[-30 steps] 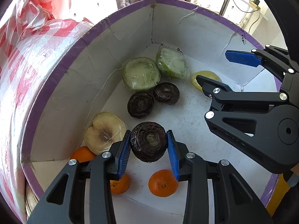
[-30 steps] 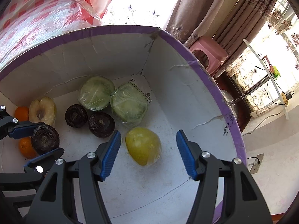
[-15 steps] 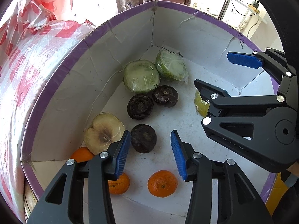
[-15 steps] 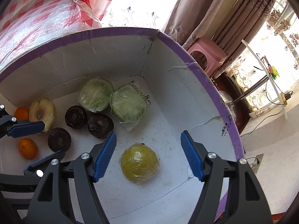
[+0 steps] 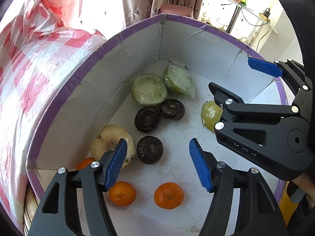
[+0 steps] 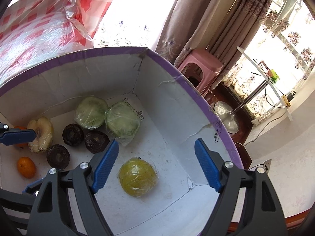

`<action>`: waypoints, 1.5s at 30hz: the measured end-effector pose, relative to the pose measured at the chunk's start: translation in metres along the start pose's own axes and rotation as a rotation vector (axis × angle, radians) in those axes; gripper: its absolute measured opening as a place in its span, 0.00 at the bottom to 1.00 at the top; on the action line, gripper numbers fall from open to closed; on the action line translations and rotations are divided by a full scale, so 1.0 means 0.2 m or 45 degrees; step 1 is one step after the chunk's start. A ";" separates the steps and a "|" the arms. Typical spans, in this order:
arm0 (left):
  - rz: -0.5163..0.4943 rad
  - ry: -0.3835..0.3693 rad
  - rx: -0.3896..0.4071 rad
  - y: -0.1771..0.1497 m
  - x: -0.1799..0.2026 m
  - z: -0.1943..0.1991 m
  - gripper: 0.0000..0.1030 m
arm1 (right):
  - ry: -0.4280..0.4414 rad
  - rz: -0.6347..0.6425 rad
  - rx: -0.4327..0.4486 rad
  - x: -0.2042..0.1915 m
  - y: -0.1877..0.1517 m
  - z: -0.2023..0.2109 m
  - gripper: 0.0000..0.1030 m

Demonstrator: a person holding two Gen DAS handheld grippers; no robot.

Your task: Organize fruits

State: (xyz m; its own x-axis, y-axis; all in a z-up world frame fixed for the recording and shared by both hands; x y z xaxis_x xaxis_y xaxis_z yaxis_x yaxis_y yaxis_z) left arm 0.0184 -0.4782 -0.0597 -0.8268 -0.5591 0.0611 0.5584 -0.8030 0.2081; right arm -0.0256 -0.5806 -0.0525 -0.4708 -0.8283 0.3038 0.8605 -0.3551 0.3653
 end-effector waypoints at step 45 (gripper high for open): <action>0.164 -0.136 0.359 -0.49 -0.17 0.40 0.87 | 0.019 -0.236 0.198 0.02 -0.31 0.49 0.82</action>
State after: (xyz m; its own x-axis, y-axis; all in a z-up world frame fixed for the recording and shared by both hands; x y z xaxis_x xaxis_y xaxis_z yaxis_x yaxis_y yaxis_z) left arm -0.0140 -0.3644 -0.0042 -0.7612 -0.6157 0.2038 0.6308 -0.6299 0.4531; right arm -0.1011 -0.5194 0.0129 -0.6137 -0.7620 0.2065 0.7191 -0.4315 0.5447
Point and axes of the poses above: each gripper's, at about its wrist camera, not at the fingertips, and z roughly against the way its jaws point, x to its right, y to its top, the point moved 2 cm from there along -z, roughly the way its jaws point, and after that the axes turned 13 degrees about -x, right-handed, at the moved point
